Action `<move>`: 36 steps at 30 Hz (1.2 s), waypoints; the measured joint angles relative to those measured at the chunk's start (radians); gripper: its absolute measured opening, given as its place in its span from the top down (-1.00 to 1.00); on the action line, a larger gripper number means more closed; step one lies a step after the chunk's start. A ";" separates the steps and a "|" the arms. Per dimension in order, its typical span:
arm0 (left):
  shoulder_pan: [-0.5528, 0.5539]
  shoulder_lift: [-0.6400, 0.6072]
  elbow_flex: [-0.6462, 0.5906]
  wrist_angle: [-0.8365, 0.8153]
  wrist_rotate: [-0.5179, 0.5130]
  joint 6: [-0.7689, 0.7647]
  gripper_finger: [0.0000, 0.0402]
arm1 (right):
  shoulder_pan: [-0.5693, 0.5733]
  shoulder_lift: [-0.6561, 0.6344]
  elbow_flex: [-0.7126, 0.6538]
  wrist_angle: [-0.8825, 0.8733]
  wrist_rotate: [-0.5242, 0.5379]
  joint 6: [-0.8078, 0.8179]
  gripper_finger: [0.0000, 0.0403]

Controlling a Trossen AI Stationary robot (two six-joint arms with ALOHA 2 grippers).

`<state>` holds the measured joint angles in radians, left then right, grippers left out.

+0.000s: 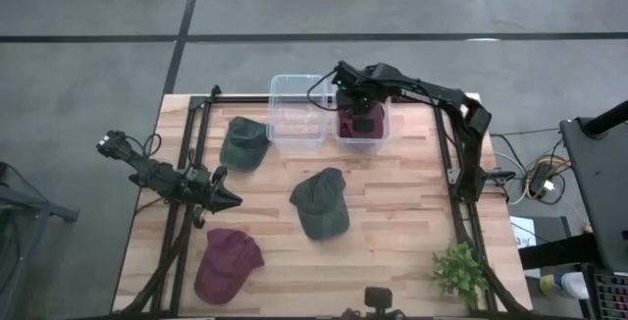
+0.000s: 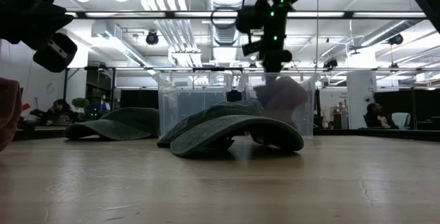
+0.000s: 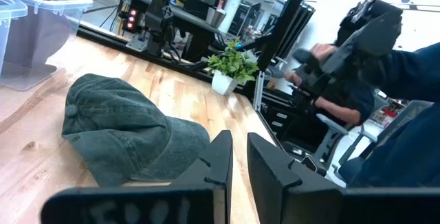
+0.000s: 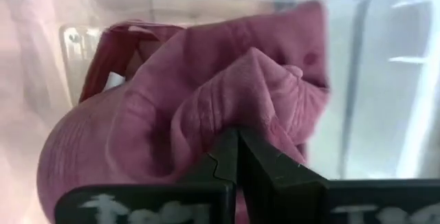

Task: Pick & Place hat
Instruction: Put the right red cap into the right transparent bin, then put the red cap into the right transparent bin

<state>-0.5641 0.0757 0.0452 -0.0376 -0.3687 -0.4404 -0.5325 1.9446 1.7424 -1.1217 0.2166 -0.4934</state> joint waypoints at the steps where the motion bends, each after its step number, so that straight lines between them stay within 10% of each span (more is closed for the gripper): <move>1: 0.000 0.000 0.000 0.000 0.000 0.000 0.80 | -0.005 0.015 0.000 -0.001 -0.004 0.009 0.96; 11: 0.000 0.000 0.000 0.000 0.000 -0.002 0.80 | -0.014 0.036 -0.001 -0.008 -0.008 0.090 0.96; 36: 0.000 0.000 0.000 0.000 0.000 0.048 0.80 | 0.338 -0.646 -0.052 0.007 -0.016 0.501 0.96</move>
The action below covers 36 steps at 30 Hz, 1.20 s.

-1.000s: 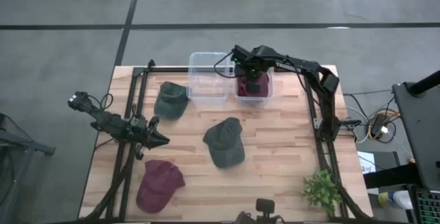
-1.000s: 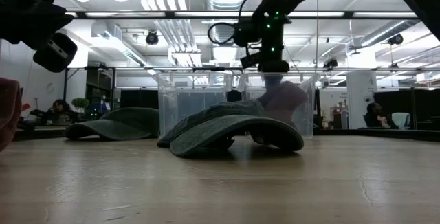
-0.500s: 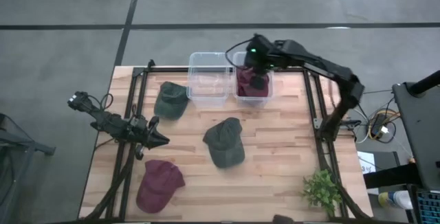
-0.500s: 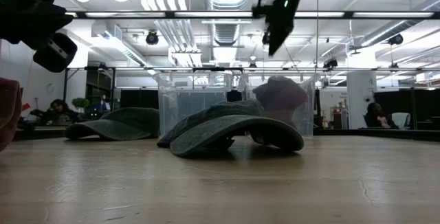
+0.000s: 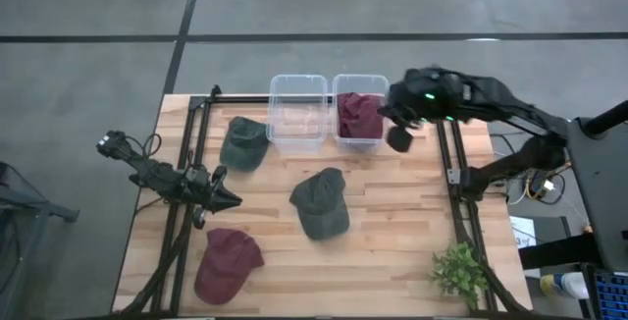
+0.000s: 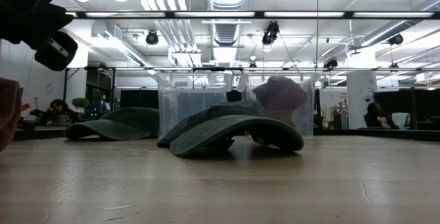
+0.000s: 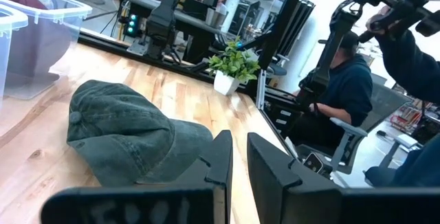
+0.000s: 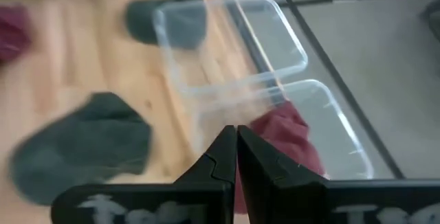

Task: Pick & Place hat
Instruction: Put the red cap into the right transparent bin

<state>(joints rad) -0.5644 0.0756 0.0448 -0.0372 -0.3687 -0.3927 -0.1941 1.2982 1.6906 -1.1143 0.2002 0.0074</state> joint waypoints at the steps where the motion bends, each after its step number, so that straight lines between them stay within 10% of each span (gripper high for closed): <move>1: 0.000 0.000 0.000 0.000 0.000 0.000 0.80 | 0.019 -0.032 -0.018 0.000 0.000 0.022 0.96; 16: 0.000 0.000 0.023 0.020 0.000 0.001 0.80 | 0.335 -0.553 -0.591 0.455 0.167 0.191 0.96; 36: 0.000 0.279 0.329 0.021 0.068 0.184 0.80 | 0.358 -0.943 -1.149 0.883 0.027 0.200 0.96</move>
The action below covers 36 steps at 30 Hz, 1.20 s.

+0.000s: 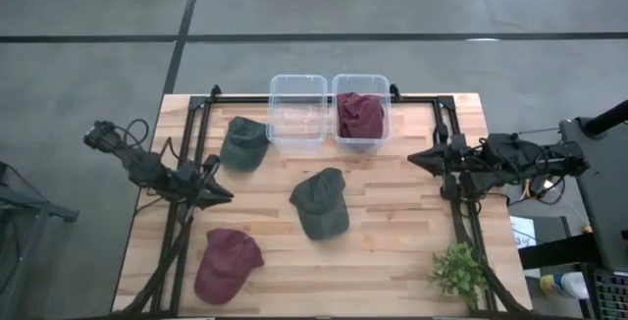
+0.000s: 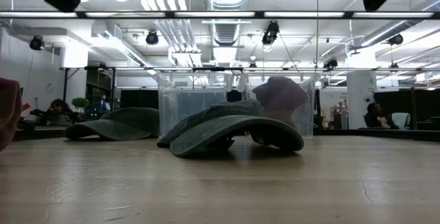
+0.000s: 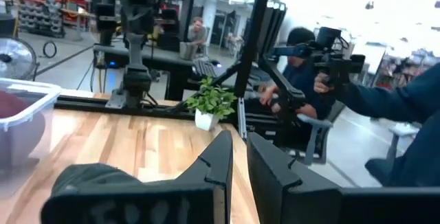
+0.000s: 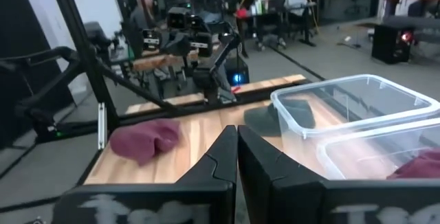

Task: Pick & Place hat
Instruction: Put the red cap into the right transparent bin

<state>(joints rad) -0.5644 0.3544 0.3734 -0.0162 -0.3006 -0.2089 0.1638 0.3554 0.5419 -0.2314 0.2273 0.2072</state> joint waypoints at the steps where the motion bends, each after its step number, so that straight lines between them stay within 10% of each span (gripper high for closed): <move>1: 0.000 0.032 0.026 -0.007 0.004 0.001 0.80 | 0.000 -0.020 -0.023 0.015 0.000 0.000 0.96; 15: 0.000 0.520 0.491 -0.343 0.062 -0.059 0.80 | 0.000 -0.241 -0.274 0.215 -0.004 0.008 0.96; 20: 0.000 0.643 0.616 -0.426 0.234 -0.084 0.80 | 0.000 -0.282 -0.321 0.226 -0.026 0.011 0.96; 29: -0.007 0.797 0.630 -0.556 0.653 -0.454 0.80 | 0.000 -0.286 -0.342 0.230 -0.026 0.033 0.96; 36: -0.011 0.866 0.592 -0.523 0.721 -0.500 0.80 | 0.000 -0.280 -0.323 0.217 -0.026 0.066 0.96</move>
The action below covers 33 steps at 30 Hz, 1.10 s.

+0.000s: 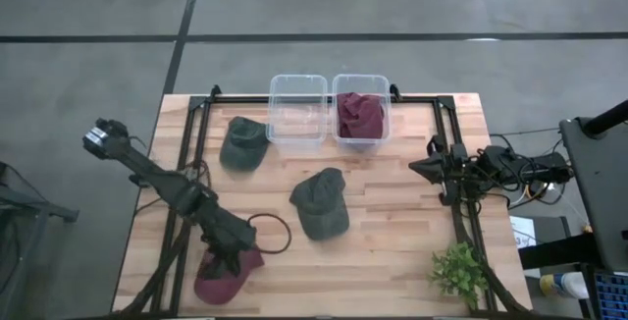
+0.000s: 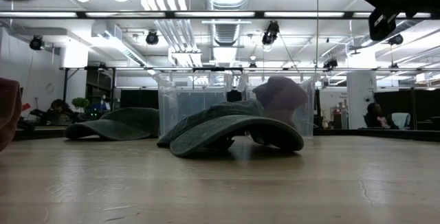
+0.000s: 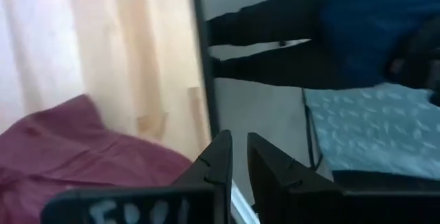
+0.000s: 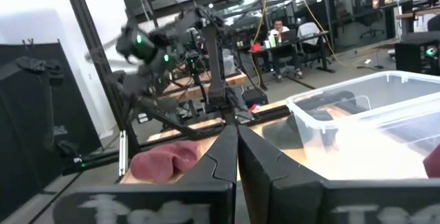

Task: Pick & Place hat
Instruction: Put the red cap into the right transparent bin

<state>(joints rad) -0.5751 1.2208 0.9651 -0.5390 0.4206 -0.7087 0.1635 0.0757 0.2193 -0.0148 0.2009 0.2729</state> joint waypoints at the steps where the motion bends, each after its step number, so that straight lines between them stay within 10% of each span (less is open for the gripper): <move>1: 0.000 0.008 -0.009 0.004 -0.003 -0.012 0.80 | 0.000 -0.001 0.005 -0.004 0.000 -0.001 0.96; 33: -0.043 0.087 -0.023 0.112 -0.059 -0.542 0.80 | 0.000 -0.003 -0.032 -0.011 -0.105 -0.106 0.96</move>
<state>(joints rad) -0.6178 1.3079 0.9421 -0.4271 0.3614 -1.2506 0.1635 0.0731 0.1868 -0.0261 0.0963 0.1670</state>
